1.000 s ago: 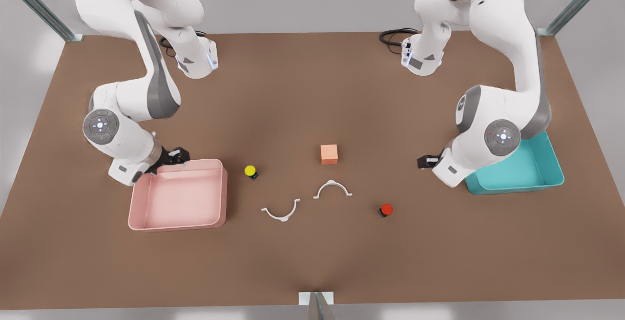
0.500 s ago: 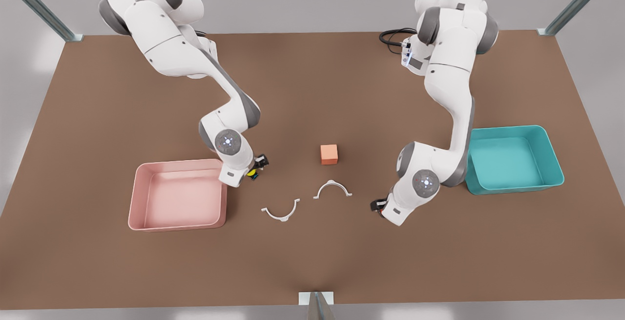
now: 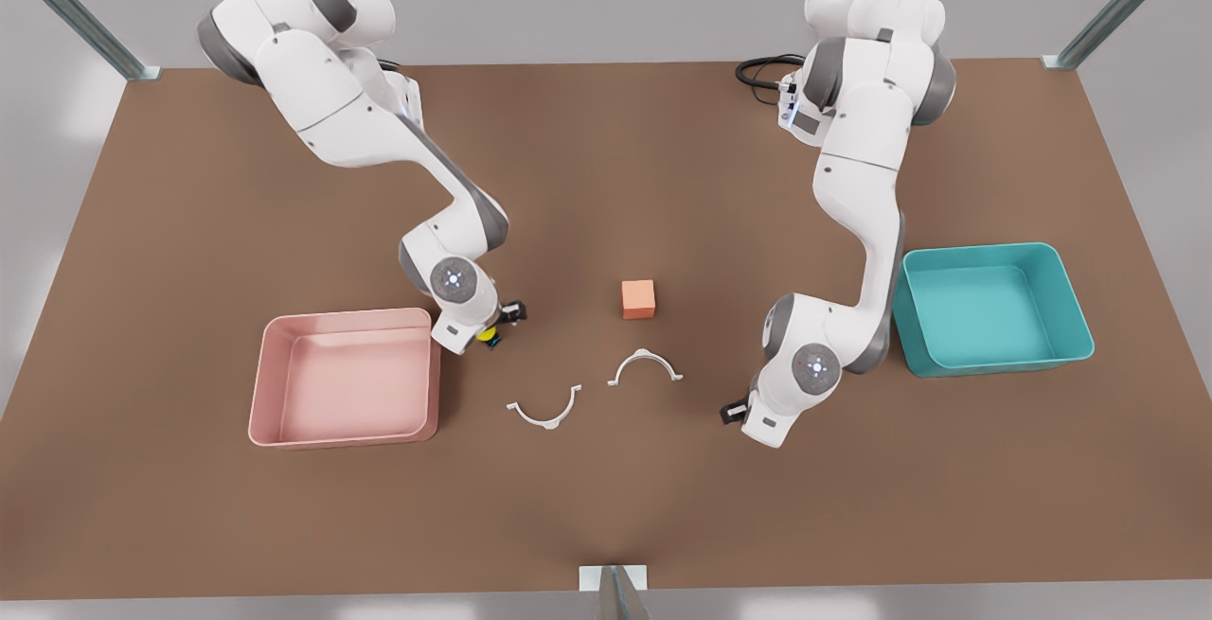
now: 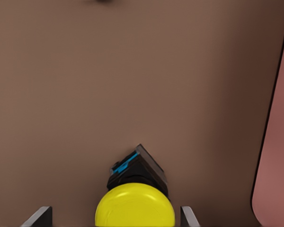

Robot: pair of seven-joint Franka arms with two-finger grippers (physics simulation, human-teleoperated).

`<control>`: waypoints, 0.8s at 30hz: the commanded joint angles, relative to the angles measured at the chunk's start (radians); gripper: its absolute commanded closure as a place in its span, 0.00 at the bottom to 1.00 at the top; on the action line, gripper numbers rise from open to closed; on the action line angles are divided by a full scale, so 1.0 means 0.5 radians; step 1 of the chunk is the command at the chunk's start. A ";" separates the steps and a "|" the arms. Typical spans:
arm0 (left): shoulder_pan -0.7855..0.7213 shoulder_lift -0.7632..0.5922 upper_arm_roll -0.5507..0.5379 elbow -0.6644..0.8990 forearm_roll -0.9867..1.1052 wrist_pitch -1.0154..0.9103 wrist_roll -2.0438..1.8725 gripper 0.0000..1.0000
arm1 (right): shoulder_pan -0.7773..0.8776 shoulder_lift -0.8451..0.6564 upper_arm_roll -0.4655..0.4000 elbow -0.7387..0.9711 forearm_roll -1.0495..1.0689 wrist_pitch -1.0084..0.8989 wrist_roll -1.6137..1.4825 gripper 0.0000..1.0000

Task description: Place the red button in the blue storage box with the left arm, and place the yellow button in the pink storage box with the right arm

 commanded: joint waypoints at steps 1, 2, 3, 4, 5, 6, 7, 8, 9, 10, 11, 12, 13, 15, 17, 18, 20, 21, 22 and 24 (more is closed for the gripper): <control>0.000 -0.002 0.000 0.000 0.005 0.014 -0.207 0.29 | 0.001 0.002 0.000 -0.055 -0.001 0.133 0.310 0.00; 0.000 -0.002 0.000 -0.003 0.005 0.014 -0.207 0.30 | 0.004 0.002 0.000 -0.086 -0.001 0.161 0.310 0.00; 0.000 -0.002 0.000 -0.003 0.005 0.014 -0.207 0.35 | 0.004 -0.001 0.000 -0.095 -0.001 0.179 0.310 0.00; 0.000 -0.005 0.000 -0.003 0.005 0.014 -0.207 0.36 | -0.033 0.005 0.000 -0.110 -0.001 0.247 0.310 0.04; 0.000 -0.005 0.003 -0.003 0.008 0.014 -0.207 0.36 | -0.039 0.011 -0.003 -0.110 -0.001 0.284 0.310 0.05; 0.000 -0.008 0.003 0.000 0.008 0.014 -0.210 0.39 | -0.042 0.014 -0.006 -0.107 -0.004 0.326 0.307 0.09; 0.000 -0.008 0.003 0.000 0.008 0.014 -0.210 0.40 | -0.045 0.020 -0.009 -0.110 -0.053 0.354 0.310 0.10; 0.000 -0.008 0.003 0.000 0.011 0.014 -0.210 0.42 | -0.048 0.023 -0.012 -0.110 -0.090 0.357 0.310 0.11; -0.003 -0.008 0.003 0.000 0.011 0.014 -0.210 0.47 | -0.048 0.026 -0.012 -0.110 -0.090 0.391 0.310 0.12; -0.003 -0.011 0.003 0.000 0.011 0.011 -0.213 0.48 | -0.048 0.026 -0.012 -0.110 -0.090 0.394 0.310 0.14; -0.003 -0.008 0.003 0.000 0.011 0.011 -0.213 0.52 | -0.045 0.026 -0.012 -0.110 -0.090 0.394 0.310 0.19; -0.003 -0.011 0.003 0.000 0.014 0.008 -0.213 0.52 | -0.045 0.029 -0.012 -0.110 -0.090 0.394 0.310 0.21; -0.006 -0.032 0.009 0.000 0.018 -0.004 -0.213 0.52 | -0.045 0.032 -0.012 -0.110 -0.108 0.397 0.310 0.22; 0.003 -0.213 0.040 0.000 0.103 -0.222 -0.210 0.52 | -0.042 0.032 -0.012 -0.110 -0.118 0.397 0.313 0.25; 0.003 -0.379 0.110 -0.003 0.107 -0.477 -0.176 0.52 | -0.042 0.032 -0.012 -0.110 -0.118 0.422 0.325 0.25; 0.052 -0.480 0.117 -0.015 0.177 -0.664 -0.044 0.52 | -0.039 0.032 -0.012 -0.110 -0.118 0.446 0.325 0.25; 0.218 -0.698 0.117 -0.205 0.183 -0.790 0.302 0.52 | -0.042 0.032 -0.012 -0.110 -0.118 0.459 0.325 0.25; 0.288 -0.802 0.117 -0.331 0.208 -0.793 0.453 0.52 | -0.042 0.032 -0.012 -0.114 -0.118 0.462 0.328 0.26; 0.374 -0.906 0.117 -0.475 0.257 -0.790 0.630 0.52 | -0.042 0.032 -0.012 -0.138 -0.118 0.505 0.325 0.27; 0.555 -1.100 0.117 -0.720 0.346 -0.781 0.971 0.52 | -0.042 0.032 -0.012 -0.147 -0.118 0.508 0.325 0.28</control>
